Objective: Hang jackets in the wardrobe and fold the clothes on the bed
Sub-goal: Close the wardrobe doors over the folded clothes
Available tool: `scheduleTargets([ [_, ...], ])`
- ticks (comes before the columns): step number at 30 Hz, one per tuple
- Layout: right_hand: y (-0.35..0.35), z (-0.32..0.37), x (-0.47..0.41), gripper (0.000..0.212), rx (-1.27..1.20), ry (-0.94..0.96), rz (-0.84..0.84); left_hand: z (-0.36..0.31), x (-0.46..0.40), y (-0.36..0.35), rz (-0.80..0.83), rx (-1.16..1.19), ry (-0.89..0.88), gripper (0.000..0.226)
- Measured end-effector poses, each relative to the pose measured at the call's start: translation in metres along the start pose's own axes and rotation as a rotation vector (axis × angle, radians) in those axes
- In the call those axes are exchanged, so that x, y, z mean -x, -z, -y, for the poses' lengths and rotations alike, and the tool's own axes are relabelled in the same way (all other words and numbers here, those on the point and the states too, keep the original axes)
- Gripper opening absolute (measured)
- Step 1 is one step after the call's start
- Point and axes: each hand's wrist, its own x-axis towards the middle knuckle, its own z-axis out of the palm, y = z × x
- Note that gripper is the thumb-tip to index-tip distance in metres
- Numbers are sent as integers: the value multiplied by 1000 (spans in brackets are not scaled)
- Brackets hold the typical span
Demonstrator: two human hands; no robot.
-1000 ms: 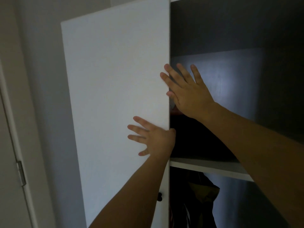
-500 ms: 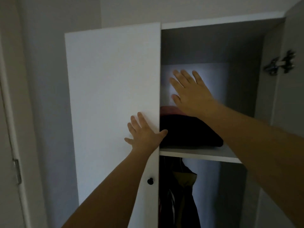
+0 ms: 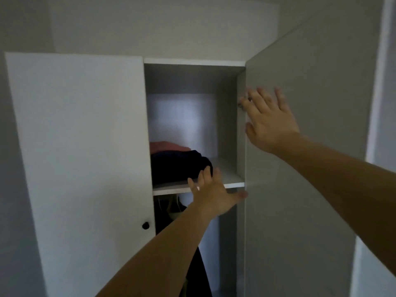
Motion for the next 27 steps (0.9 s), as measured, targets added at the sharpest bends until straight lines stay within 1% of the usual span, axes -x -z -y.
scheduleTargets([
  [3, 20, -42, 28, 67, 48, -101, -71, -57, 23, -9, 156, 95, -92, 122],
  [5, 30, -67, 45, 72, 40, -144, -132, -97, 34, -17, 174, 120, -144, 122],
  [8, 45, -90, 69, 82, -149, -281, -210, -153, 41, -37, 180, 129, -173, 121],
  [10, 44, -99, 78, 85, -343, -398, -237, -184, 41, -53, 147, 180, -144, 119],
  [11, 44, -104, 82, 83, -526, -457, -217, -196, 42, -60, 117, 213, -118, 117],
  [12, 45, -110, 85, 76, -734, -522, -170, -205, 43, -66, 81, 248, -86, 113],
  [13, 47, -114, 88, 60, -904, -574, -113, -213, 44, -71, 45, 281, -56, 107],
  [14, 44, -118, 91, 37, -1010, -629, -40, -218, 46, -75, 22, 312, -29, 101],
  [15, 43, -121, 95, 13, -1034, -642, -5, -220, 47, -77, 14, 351, -2, 97],
  [16, 39, -122, 99, 12, -1033, -611, 5, -220, 48, -77, 11, 392, 14, 95],
  [17, 40, -120, 102, 18, -1046, -583, 10, -218, 49, -75, 10, 431, 22, 94],
  [19, 40, -113, 103, 12, -1093, -536, 27, -208, 54, -70, 14, 493, 11, 89],
  [21, 41, -98, 99, 36, -1125, -493, 22, -191, 61, -62, 16, 541, -4, 77],
  [22, 41, -89, 97, 43, -1144, -478, 12, -180, 65, -58, 10, 567, -17, 66],
  [24, 42, -69, 92, 51, -1157, -423, -22, -157, 75, -49, 4, 622, -33, 52],
  [27, 43, -35, 83, 61, -1236, -350, -52, -119, 88, -31, -16, 680, -21, 42],
])
